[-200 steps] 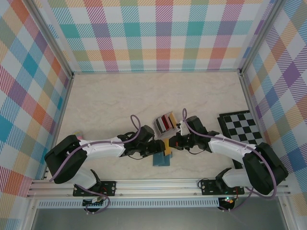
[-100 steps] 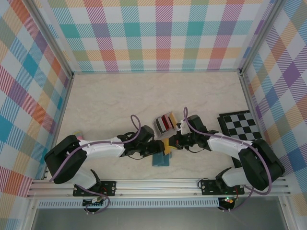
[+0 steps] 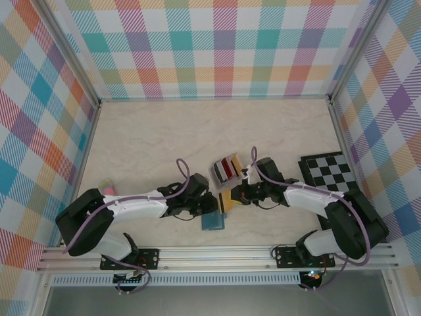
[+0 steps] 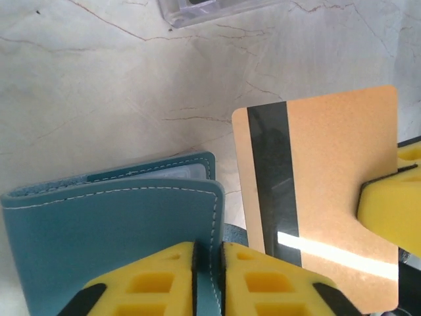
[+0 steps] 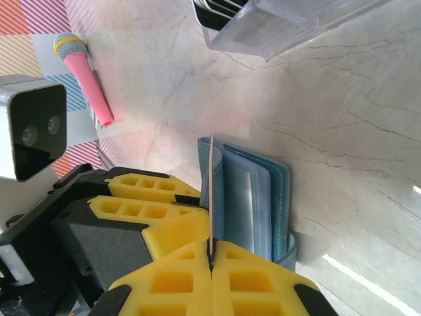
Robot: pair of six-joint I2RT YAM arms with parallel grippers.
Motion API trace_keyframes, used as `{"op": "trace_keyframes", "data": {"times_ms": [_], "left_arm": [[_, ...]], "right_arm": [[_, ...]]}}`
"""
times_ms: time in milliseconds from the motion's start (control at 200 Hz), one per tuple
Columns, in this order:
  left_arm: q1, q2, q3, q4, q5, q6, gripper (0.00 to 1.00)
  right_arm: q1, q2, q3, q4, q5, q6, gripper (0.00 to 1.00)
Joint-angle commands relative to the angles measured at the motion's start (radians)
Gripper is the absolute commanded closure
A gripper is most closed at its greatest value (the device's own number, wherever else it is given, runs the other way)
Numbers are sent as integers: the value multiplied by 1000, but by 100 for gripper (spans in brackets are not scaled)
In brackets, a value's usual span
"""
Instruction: Put the credit cards into the card holder
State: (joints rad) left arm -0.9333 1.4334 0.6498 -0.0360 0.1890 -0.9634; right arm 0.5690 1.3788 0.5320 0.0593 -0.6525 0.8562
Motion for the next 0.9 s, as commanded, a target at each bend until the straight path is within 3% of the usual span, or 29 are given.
{"op": "trace_keyframes", "data": {"times_ms": [0,190,465,680,800,895], "left_arm": [[8,-19,-21,-45,-17,8,97],[20,-61,-31,-51,-23,-2,100],[82,-166,-94,58,51,-66,100],[160,-251,-176,136,113,-110,100],[200,-311,-206,62,140,-71,100],[223,-385,-195,-147,91,17,100]], "right_arm": [[-3,21,19,-24,-4,-21,99],[26,24,57,-111,41,-72,98],[146,12,154,-306,290,-120,97],[203,44,200,-369,361,-161,97],[213,90,221,-414,406,-167,98],[218,106,227,-426,433,-169,98]]}}
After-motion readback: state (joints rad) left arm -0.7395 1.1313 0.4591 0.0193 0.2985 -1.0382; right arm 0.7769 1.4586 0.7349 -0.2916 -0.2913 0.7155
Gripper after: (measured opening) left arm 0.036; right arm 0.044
